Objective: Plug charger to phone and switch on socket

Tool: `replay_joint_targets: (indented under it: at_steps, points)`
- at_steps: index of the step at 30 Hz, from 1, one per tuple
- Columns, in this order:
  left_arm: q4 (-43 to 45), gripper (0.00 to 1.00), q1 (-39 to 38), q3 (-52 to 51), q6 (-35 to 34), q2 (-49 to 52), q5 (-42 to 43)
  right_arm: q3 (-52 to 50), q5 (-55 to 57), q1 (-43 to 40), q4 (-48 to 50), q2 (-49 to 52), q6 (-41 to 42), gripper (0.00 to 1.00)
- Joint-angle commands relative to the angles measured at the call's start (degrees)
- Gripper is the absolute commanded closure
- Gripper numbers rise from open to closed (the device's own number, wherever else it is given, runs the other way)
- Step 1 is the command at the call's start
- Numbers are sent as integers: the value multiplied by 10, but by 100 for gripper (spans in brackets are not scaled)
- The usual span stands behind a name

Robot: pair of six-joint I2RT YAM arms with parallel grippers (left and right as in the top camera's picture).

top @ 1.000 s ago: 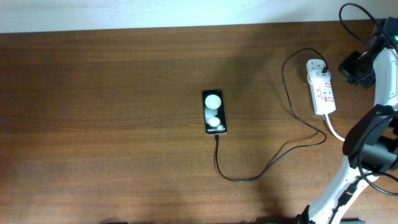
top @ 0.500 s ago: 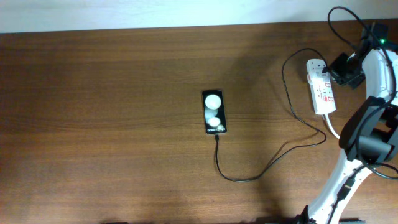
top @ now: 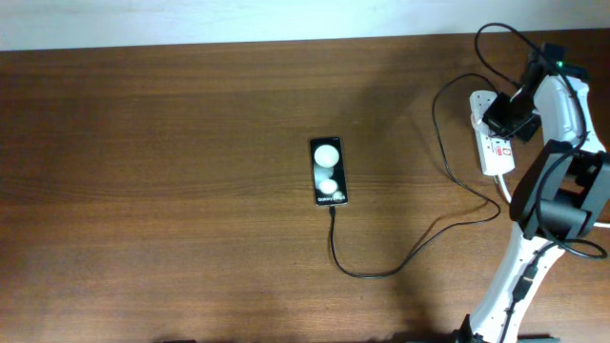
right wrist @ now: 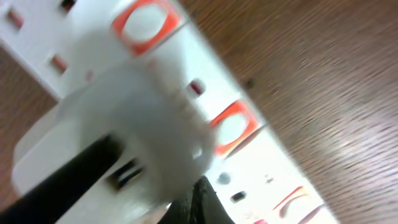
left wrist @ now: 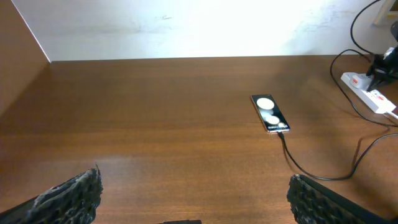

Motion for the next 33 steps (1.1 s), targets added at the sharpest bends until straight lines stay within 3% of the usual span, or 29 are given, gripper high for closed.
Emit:
replay_joint_targets:
  at_steps: [1, 3, 8, 17, 26, 33]
  points:
    - [1, 1, 0, 0, 9, -5, -8, -4, -70, 34, 30, 37, -7, 96]
    - [1, 1, 0, 0, 9, -5, -8, 21, 20, 27, -10, 26, -6, 96]
    - [1, 1, 0, 0, 9, -5, -8, 106, 26, -25, -66, 11, 31, 96]
    - [1, 1, 0, 0, 9, -5, -8, 103, 0, -31, -47, 41, 30, 96]
    - [1, 1, 0, 0, 9, -5, -8, 71, -60, 28, -45, 75, -3, 96]
    - [-1, 1, 0, 0, 9, -5, -8, 73, -12, -46, -79, 27, 16, 96]
